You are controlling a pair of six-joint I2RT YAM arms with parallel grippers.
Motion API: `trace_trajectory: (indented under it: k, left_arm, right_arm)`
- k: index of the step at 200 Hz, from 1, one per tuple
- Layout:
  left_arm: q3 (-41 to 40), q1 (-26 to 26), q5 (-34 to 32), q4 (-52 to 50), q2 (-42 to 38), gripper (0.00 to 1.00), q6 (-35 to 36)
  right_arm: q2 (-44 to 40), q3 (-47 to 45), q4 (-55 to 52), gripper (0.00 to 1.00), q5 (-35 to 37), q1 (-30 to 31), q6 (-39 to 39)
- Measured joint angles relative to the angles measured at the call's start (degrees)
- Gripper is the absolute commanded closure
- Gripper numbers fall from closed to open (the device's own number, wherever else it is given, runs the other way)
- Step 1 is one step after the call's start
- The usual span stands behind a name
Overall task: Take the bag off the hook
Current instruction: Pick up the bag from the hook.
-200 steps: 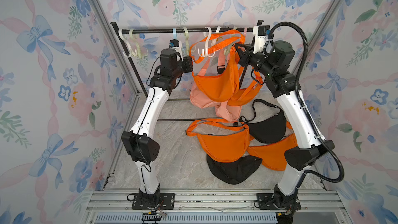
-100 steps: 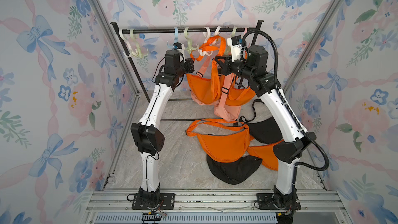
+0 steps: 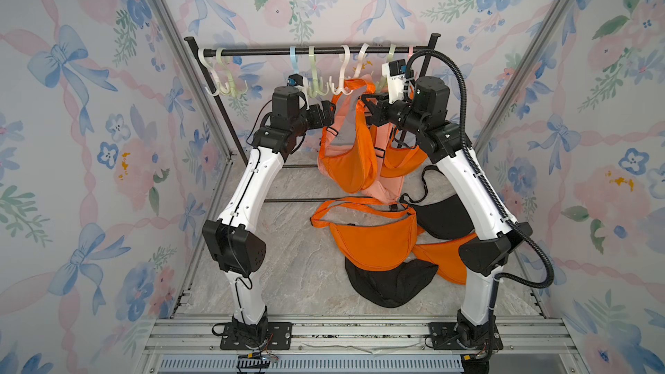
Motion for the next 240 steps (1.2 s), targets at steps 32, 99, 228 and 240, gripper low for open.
trace_trajectory:
  k: [32, 99, 228, 240]
  left_arm:
    - [-0.1, -3.0, -0.4, 0.4, -5.8, 0.02, 0.6]
    - [4.3, -5.5, -3.5, 0.5, -2.0, 0.02, 2.0]
    - [23.4, 2.9, 1.1, 0.1, 13.7, 0.58, -6.1]
    - [23.4, 3.6, 1.4, 0.0, 13.6, 0.61, -6.4]
  right_arm:
    - [-1.6, -0.4, 0.0, 1.00, 1.9, 0.0, 0.2]
    - [-3.2, -2.4, 1.4, 1.00, 2.1, -0.2, 1.7]
    - [-14.8, -20.2, 8.3, 1.00, 1.5, -0.2, 2.3]
    - [-15.1, -20.6, 9.2, 1.00, 1.2, 0.2, 2.4]
